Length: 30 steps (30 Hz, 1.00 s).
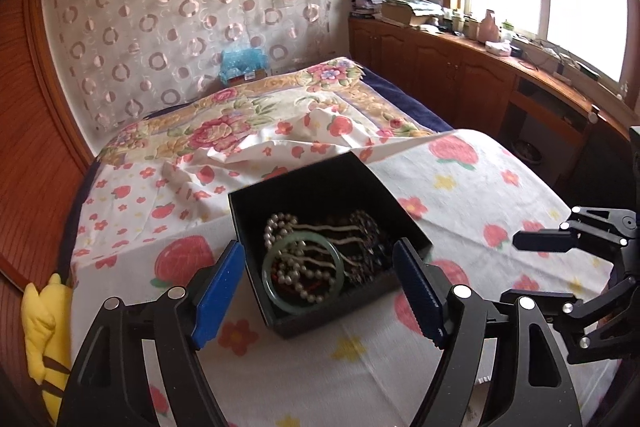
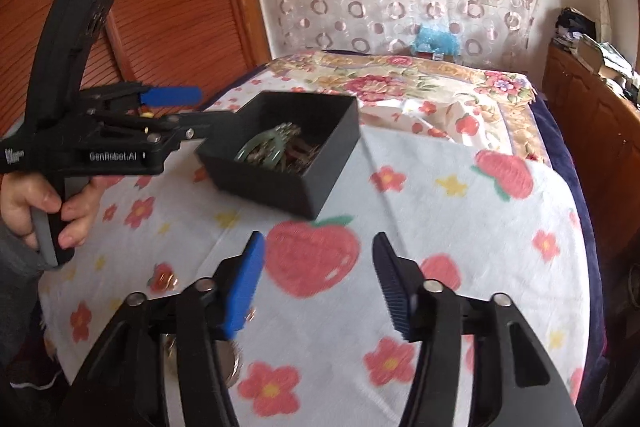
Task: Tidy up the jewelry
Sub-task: 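Move both open tools back to the metal cuff and green bracelet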
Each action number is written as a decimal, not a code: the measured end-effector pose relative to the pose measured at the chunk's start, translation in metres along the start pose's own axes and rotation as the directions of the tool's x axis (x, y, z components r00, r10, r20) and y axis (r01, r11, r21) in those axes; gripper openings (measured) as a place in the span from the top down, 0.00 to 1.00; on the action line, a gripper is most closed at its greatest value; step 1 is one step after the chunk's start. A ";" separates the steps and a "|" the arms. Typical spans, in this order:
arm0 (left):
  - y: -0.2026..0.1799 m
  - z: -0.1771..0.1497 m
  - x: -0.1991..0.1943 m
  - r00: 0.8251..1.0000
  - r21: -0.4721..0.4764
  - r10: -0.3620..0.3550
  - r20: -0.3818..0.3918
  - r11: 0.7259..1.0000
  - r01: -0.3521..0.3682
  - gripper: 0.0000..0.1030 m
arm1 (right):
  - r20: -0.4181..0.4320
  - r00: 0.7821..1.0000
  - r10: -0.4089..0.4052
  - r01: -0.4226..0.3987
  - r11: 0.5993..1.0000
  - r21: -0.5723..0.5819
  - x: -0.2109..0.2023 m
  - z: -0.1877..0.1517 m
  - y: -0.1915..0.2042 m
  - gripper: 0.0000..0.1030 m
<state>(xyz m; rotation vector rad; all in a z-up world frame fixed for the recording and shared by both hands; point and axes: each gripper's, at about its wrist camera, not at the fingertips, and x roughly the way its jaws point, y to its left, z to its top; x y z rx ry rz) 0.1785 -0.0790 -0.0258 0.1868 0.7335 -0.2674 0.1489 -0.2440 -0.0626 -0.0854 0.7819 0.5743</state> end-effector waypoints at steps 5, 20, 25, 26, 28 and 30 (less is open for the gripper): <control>-0.005 -0.020 -0.012 1.000 0.010 -0.021 -0.011 1.000 0.021 0.29 | -0.045 0.998 0.040 -0.041 0.999 -0.016 0.001 -0.022 0.018 0.62; -0.011 -0.091 -0.036 0.994 -0.033 -0.081 -0.078 0.996 0.078 0.28 | -0.145 0.986 0.078 -0.088 0.994 -0.063 0.009 -0.057 0.054 0.75; -0.014 -0.113 -0.043 0.990 -0.069 -0.100 -0.099 0.993 0.094 0.28 | -0.158 0.986 0.058 -0.070 0.995 -0.072 0.010 -0.064 0.057 0.75; -0.014 -0.117 -0.044 0.990 -0.078 -0.100 -0.103 0.993 0.092 0.28 | -0.159 0.986 0.058 -0.069 0.995 -0.070 0.010 -0.063 0.055 0.75; -0.014 -0.123 -0.046 0.989 -0.092 -0.102 -0.110 0.991 0.092 0.28 | -0.160 0.985 0.058 -0.068 0.996 -0.059 0.007 -0.065 0.054 0.75; -0.018 -0.129 -0.049 0.987 -0.101 -0.109 -0.120 0.990 0.097 0.28 | -0.161 0.985 0.055 -0.064 0.996 -0.056 0.006 -0.065 0.054 0.75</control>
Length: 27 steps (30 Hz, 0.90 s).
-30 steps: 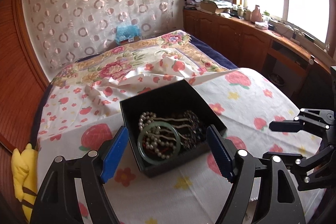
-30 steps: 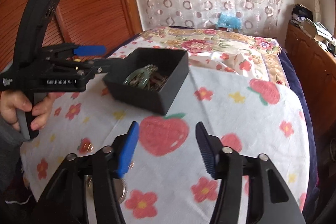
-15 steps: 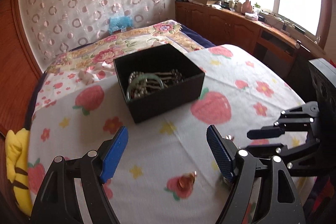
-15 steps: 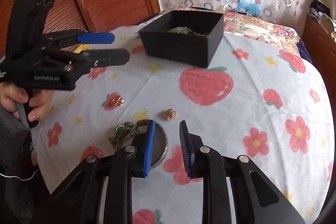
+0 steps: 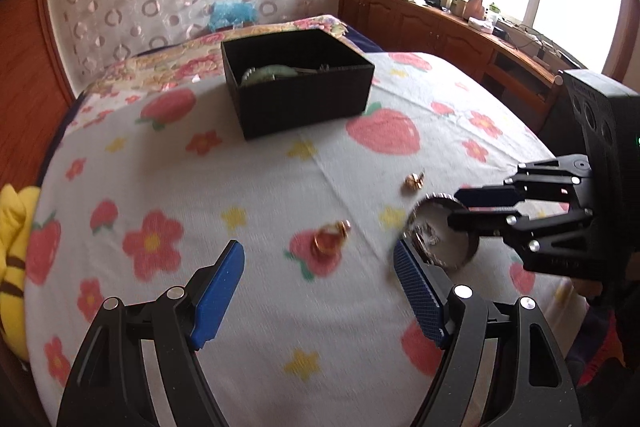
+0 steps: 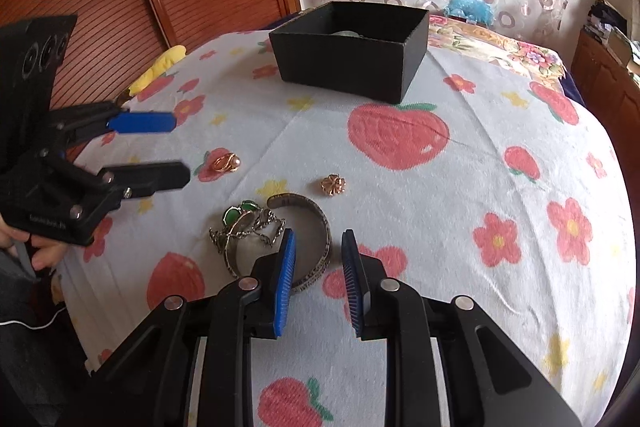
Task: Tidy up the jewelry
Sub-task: 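Move both open tools back to the metal cuff and green bracelet, then grasp the green-stone chain bracelet with the left tool and lift it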
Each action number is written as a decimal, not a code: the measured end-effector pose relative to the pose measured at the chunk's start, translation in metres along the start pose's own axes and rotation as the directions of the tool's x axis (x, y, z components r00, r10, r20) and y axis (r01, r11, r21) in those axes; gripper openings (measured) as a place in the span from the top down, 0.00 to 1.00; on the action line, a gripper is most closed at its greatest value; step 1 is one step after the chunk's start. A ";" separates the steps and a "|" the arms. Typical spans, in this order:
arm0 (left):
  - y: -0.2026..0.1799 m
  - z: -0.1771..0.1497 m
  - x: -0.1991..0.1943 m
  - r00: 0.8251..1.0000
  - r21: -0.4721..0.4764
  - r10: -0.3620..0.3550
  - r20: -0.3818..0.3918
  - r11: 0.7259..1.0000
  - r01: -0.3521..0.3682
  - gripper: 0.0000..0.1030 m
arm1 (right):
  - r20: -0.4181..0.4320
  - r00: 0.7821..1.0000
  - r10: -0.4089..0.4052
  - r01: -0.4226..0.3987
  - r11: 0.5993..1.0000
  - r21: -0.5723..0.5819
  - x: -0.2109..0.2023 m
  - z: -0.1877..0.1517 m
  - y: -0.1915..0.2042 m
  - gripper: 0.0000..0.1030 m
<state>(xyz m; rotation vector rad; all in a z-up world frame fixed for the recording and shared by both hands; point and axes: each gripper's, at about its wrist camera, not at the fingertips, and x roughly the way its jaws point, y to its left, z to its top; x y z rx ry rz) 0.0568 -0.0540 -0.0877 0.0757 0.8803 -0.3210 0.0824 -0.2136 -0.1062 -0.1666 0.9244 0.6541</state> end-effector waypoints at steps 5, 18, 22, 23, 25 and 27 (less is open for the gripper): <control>-0.014 -0.008 -0.003 1.000 0.021 -0.029 -0.007 0.999 0.029 0.28 | 0.009 1.000 -0.013 0.013 1.000 0.004 -0.001 -0.002 -0.002 0.75; -0.042 -0.013 0.019 0.997 0.099 -0.036 -0.072 0.994 0.043 0.48 | 0.041 0.999 -0.016 0.015 1.000 0.015 0.001 -0.002 -0.003 0.75; -0.042 -0.011 0.019 0.998 0.106 -0.027 -0.062 0.994 0.034 0.68 | 0.042 0.999 -0.009 0.008 1.000 0.021 0.001 -0.002 -0.003 0.75; -0.041 -0.011 0.018 0.998 0.104 -0.029 -0.060 0.994 0.035 0.70 | 0.042 0.999 -0.005 0.003 1.000 0.025 0.002 -0.002 -0.003 0.75; -0.041 -0.010 0.020 0.998 0.102 -0.039 -0.056 0.994 0.045 0.81 | 0.043 0.999 0.002 -0.003 1.000 0.030 0.001 -0.002 -0.004 0.75; -0.041 -0.009 0.020 0.997 0.103 -0.048 -0.053 0.993 0.053 0.95 | 0.044 0.999 0.002 -0.003 1.000 0.030 0.001 -0.002 -0.004 0.75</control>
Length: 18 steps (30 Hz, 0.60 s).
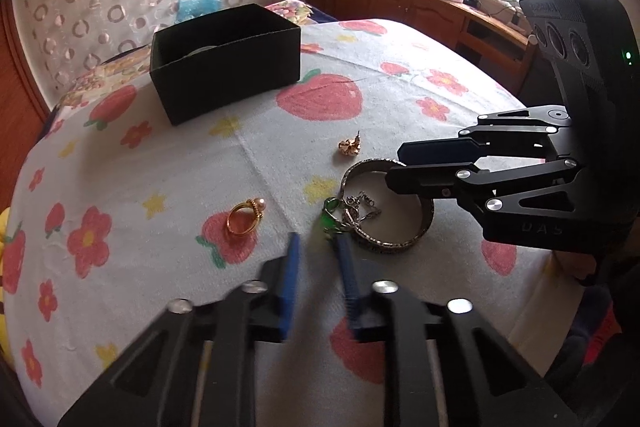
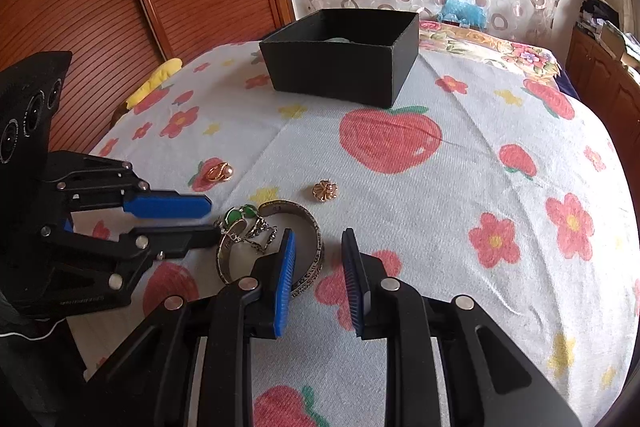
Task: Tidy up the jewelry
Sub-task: 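Grasp the green-stone chain bracelet with the left tool and lift it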
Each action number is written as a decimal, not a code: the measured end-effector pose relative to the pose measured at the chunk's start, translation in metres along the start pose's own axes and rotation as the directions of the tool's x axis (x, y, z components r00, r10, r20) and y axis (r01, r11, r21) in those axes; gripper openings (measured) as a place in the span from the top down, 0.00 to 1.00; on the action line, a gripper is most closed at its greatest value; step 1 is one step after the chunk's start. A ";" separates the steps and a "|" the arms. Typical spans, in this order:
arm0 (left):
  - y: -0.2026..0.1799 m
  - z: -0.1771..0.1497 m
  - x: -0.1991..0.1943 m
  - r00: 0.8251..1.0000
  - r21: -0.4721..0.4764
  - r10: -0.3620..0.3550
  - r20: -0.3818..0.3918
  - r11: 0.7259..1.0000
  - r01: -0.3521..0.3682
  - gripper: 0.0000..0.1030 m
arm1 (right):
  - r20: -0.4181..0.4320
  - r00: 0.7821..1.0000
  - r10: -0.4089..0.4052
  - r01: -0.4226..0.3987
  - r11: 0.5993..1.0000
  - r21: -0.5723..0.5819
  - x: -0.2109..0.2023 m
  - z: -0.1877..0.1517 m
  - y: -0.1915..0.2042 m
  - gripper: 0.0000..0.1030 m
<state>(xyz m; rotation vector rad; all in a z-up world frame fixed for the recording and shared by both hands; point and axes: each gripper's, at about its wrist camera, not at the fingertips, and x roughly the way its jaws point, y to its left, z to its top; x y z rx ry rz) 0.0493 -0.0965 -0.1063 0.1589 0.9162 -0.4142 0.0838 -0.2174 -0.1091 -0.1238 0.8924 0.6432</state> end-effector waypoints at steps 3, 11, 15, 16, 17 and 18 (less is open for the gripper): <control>-0.001 0.002 0.001 1.000 0.007 -0.007 0.014 1.000 0.007 0.99 | 0.000 1.000 -0.001 0.001 1.000 -0.001 0.000 0.000 0.000 0.75; 0.002 0.012 -0.011 0.996 -0.006 0.003 0.088 1.000 -0.003 0.99 | 0.000 1.000 0.004 -0.004 1.000 0.003 0.000 0.000 -0.001 0.75; 0.007 0.019 -0.019 0.992 -0.028 0.007 0.124 1.000 -0.003 0.99 | 0.000 1.000 0.003 -0.003 1.000 0.003 0.000 0.000 -0.001 0.75; 0.008 0.020 -0.021 0.992 -0.033 0.009 0.129 0.999 -0.005 0.99 | 0.000 1.000 0.003 -0.003 1.000 0.002 0.000 0.000 -0.001 0.75; 0.010 0.021 -0.023 0.991 -0.039 0.011 0.135 0.999 -0.006 0.99 | 0.000 1.000 0.003 -0.003 1.000 0.003 0.000 0.000 -0.001 0.75; 0.012 0.022 -0.025 0.990 -0.046 0.013 0.143 0.999 -0.006 0.99 | 0.000 1.000 0.005 -0.005 1.000 0.004 0.000 0.000 -0.001 0.75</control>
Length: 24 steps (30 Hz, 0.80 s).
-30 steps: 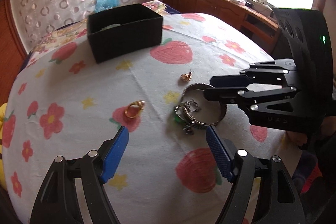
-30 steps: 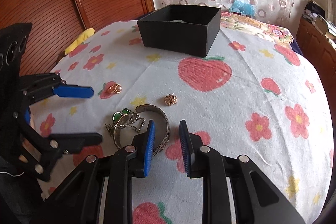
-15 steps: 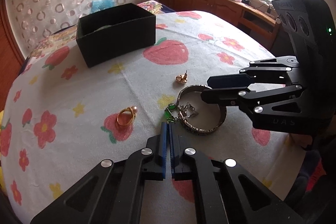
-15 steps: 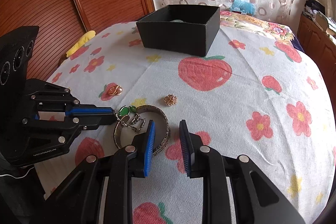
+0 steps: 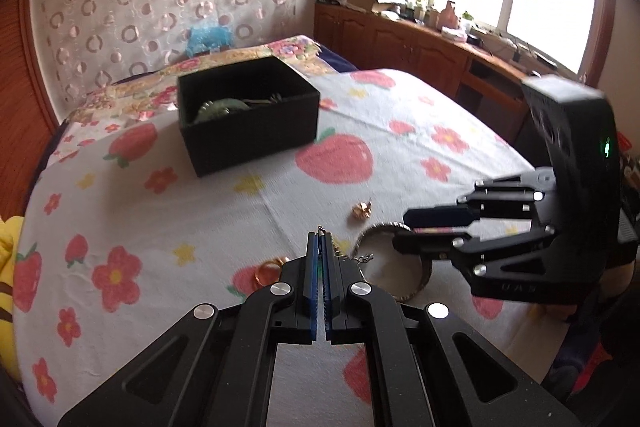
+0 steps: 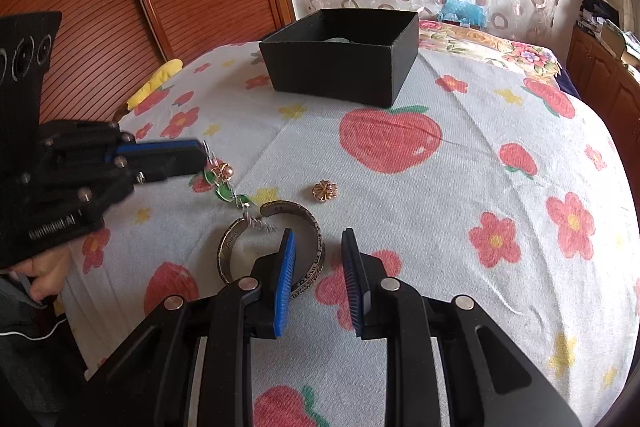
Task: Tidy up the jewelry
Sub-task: 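Grasp the green-stone chain bracelet with the left tool and lift it, then grasp the metal cuff bangle with the right tool while the left tool holds the green bracelet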
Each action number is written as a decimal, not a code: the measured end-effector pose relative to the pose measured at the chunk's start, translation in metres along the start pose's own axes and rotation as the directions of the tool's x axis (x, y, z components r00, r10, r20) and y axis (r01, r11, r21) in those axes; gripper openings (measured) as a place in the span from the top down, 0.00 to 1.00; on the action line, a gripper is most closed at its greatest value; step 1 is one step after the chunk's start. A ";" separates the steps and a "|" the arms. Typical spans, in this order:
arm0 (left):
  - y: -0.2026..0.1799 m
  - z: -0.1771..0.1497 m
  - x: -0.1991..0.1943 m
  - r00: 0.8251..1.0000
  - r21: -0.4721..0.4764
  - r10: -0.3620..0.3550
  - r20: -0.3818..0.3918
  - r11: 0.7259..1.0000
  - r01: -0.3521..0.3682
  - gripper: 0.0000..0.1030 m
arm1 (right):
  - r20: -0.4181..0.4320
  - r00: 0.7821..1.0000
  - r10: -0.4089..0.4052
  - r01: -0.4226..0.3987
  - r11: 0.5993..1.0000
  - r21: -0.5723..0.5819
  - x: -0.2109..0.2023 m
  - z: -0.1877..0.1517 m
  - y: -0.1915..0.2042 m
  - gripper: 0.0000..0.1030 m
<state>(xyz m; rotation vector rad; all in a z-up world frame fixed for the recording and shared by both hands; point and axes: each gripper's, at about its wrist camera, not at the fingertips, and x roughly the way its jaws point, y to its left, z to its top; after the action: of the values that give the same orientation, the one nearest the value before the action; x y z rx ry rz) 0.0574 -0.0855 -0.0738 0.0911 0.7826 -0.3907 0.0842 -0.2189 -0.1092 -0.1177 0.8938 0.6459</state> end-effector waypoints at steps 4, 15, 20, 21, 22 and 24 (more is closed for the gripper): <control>0.006 0.003 -0.006 1.000 -0.019 0.004 0.021 1.000 -0.003 0.99 | 0.000 1.000 0.008 -0.008 1.000 0.007 0.000 0.000 0.000 0.75; 0.017 0.002 -0.032 0.998 -0.070 0.029 0.064 0.997 -0.025 0.99 | -0.007 0.995 -0.100 0.099 0.991 -0.090 0.004 0.000 0.016 0.74; 0.019 0.005 -0.042 0.995 -0.073 0.038 0.089 0.997 -0.032 0.99 | -0.008 0.993 -0.116 0.114 0.983 -0.144 0.005 0.000 0.024 0.87; 0.019 0.005 -0.043 0.995 -0.073 0.038 0.093 0.997 -0.032 0.99 | -0.009 0.994 -0.112 0.110 0.984 -0.143 0.005 -0.001 0.024 0.90; 0.020 0.005 -0.045 0.995 -0.074 0.039 0.097 0.997 -0.032 0.99 | -0.010 0.994 -0.106 0.104 0.984 -0.145 0.005 -0.001 0.025 0.93; 0.022 0.007 -0.047 0.994 -0.075 0.041 0.104 0.997 -0.033 0.99 | -0.015 0.995 -0.100 0.097 0.984 -0.147 0.005 0.000 0.026 0.94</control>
<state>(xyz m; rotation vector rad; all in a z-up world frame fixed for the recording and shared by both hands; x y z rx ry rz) 0.0401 -0.0523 -0.0377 0.0156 0.6891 -0.3288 0.0723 -0.1957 -0.1091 -0.2996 0.8563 0.6182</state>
